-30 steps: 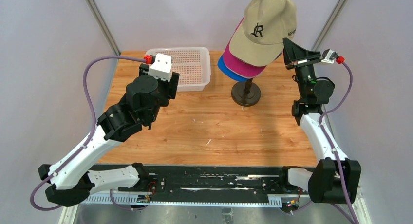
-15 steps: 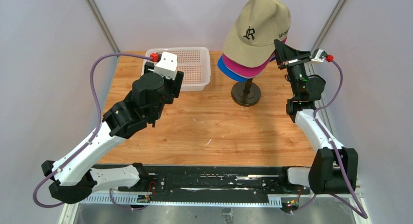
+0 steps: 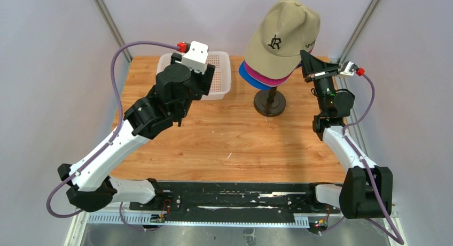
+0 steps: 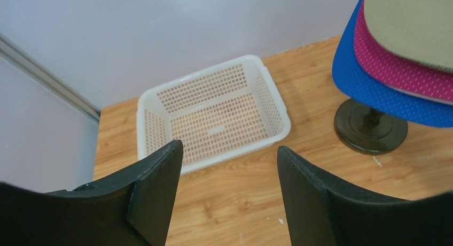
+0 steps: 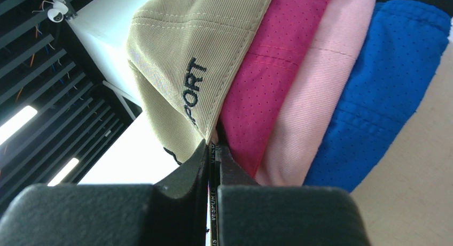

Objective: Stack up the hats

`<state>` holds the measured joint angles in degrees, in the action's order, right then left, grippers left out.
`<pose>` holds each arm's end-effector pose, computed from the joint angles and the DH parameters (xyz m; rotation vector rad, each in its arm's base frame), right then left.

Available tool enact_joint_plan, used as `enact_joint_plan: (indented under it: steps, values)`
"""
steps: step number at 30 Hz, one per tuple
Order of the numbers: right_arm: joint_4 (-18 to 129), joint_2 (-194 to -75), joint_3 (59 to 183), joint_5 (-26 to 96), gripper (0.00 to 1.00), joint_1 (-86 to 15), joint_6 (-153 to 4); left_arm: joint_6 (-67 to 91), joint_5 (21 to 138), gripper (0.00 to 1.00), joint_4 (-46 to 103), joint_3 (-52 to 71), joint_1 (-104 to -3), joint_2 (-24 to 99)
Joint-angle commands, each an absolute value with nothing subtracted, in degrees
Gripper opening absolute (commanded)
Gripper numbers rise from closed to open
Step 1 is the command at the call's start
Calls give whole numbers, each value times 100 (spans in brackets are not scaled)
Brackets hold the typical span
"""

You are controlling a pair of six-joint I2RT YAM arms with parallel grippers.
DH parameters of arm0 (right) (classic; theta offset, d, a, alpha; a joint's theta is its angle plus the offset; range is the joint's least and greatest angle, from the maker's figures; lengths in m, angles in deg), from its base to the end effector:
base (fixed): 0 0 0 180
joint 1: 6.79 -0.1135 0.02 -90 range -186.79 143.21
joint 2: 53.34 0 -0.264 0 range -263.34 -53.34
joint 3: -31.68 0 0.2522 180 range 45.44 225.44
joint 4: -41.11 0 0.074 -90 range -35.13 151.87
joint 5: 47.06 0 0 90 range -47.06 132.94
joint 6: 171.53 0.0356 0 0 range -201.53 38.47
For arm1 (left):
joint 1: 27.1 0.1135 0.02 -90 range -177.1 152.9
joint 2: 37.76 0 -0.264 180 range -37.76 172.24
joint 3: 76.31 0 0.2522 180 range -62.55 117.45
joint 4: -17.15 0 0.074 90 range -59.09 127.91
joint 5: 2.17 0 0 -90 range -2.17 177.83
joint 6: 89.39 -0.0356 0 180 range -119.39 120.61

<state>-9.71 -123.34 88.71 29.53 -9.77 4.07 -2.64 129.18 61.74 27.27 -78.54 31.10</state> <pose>0.2605 0.0218 0.3716 0.4849 0.9196 1.5276 0.1626 -0.1662 0.4861 0.2875 1.6753 0.0018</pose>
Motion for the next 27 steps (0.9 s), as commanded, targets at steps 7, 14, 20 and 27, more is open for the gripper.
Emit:
enact_joint_plan:
  steps: [7, 14, 20, 27]
  values:
    - [-750, -12235, 8787, 3085, 0, -1091, -18, -395, 12548, 70, 5818, 3722, -7816, 3969]
    - [-626, -12332, 8916, 2995, 0, -1109, -76, -542, 12512, 71, 5659, 4395, -7763, 4548]
    - [-596, -12449, 8950, 2945, 0, -1126, -50, -677, 12055, 73, 5810, 5933, -7612, 5440]
    - [-515, -12476, 8966, 2949, 0, -1166, -88, -908, 11276, 75, 6146, 8821, -7570, 7051]
